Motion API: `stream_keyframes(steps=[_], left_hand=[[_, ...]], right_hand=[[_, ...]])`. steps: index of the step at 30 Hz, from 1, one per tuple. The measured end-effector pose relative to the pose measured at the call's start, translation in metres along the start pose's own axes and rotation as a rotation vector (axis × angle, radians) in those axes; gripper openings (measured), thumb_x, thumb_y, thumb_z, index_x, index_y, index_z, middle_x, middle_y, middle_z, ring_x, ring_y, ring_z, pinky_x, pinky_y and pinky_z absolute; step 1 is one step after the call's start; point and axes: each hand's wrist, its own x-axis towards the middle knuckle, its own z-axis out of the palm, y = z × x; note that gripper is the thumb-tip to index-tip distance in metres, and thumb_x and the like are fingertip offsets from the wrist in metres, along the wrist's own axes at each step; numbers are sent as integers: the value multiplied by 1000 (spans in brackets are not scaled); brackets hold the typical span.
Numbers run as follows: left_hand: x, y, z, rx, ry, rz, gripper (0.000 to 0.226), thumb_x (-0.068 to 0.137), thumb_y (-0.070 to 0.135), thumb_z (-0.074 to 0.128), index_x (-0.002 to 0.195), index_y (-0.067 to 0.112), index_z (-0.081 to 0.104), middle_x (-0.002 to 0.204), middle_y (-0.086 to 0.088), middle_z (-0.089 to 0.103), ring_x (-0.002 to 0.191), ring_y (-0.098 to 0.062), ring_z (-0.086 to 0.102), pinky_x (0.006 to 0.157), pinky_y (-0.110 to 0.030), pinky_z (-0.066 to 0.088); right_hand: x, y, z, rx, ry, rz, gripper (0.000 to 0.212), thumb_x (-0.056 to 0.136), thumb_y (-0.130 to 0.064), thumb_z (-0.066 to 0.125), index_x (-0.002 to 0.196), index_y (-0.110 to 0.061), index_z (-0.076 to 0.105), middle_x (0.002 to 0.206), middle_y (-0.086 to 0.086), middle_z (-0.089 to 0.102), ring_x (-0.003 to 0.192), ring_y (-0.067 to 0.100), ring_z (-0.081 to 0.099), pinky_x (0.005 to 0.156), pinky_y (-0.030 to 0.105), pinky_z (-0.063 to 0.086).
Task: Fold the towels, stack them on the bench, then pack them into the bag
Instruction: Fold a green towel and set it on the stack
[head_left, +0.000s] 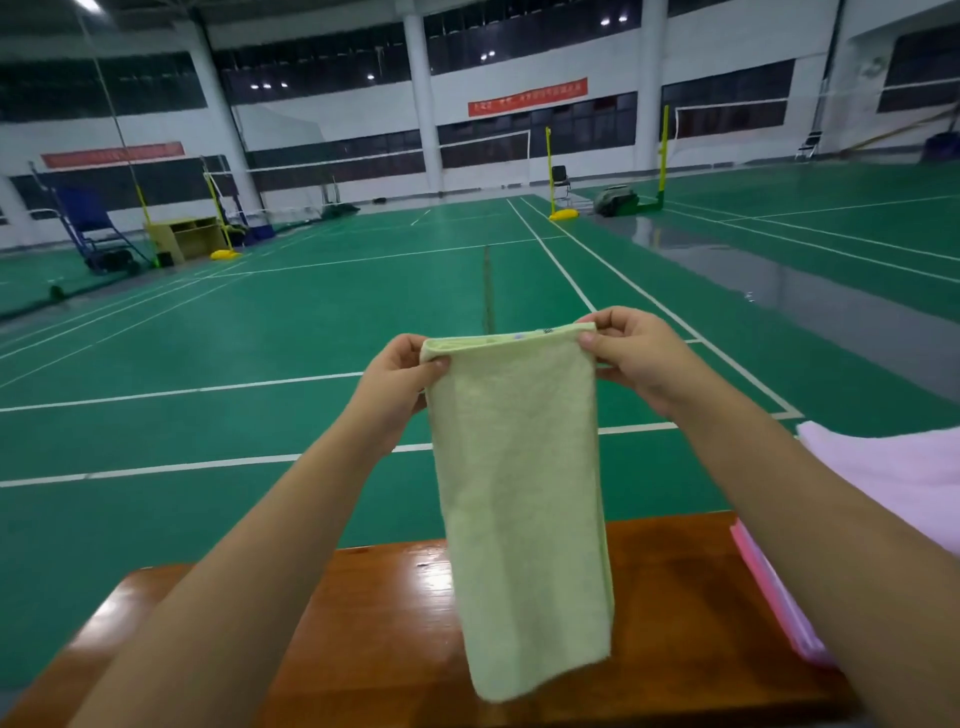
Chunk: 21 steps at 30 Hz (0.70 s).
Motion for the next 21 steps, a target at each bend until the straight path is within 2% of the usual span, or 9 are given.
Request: stream_keyframes(steps=[5,9,11,13,16,18,20,21], left_hand=[[-3,4,-2,-143,-67,114,23,89,-4,57,83,17,49,71,10,62,64,-4,56,61,-20,45],[-35,-15,-10,-187,-185,115,19,72,3,61,78,20,58,68,9,61,63,-6,53,58,-16,44],[-58,-39,-13,-191,-222,59,26,69,0,62,69,26,65,68,8,62,62,-5,54,58,-15,44],[-90,-71,-15,-183,-268,-26,26,61,2,75,66,26,68,73,6,67,68,-6,60,64,-15,48],[-140,-120,-19,-162,-324,-177,33,42,21,92,66,24,69,77,3,70,74,-8,65,65,-17,51],[-174,-145,-21,-119,-365,-287,32,45,21,91,67,24,69,80,0,70,76,-11,65,65,-19,51],[-199,-161,-24,-90,-414,-381,27,52,17,87,71,21,69,84,-4,70,79,-15,64,68,-23,52],[-206,-164,-25,-80,-426,-408,24,55,17,85,72,22,69,85,-6,69,79,-16,63,69,-24,52]], right_hand=[[-7,-9,-5,52,11,-97,14,91,0,56,88,-13,59,81,1,66,69,7,61,70,22,52],[-41,10,-11,63,-36,-80,15,89,2,56,89,-13,61,75,-5,69,71,7,63,73,22,54],[-66,39,-15,29,-68,-18,17,89,2,56,89,-13,61,73,-7,70,72,6,64,72,20,54],[-99,75,-15,-8,-97,77,17,88,3,57,90,-14,61,74,-7,71,72,4,64,69,19,54],[-147,128,-14,-47,-169,249,16,87,2,59,92,-12,61,76,-7,71,73,3,64,64,14,50],[-179,152,-16,-66,-237,384,12,83,-12,68,94,-12,63,81,-5,73,77,7,65,66,15,49],[-201,166,-19,-50,-302,489,39,70,-36,78,97,-11,64,88,1,73,83,13,67,70,19,52],[-208,169,-20,-42,-326,526,43,70,-38,78,98,-8,64,90,4,73,85,14,68,71,22,53]])
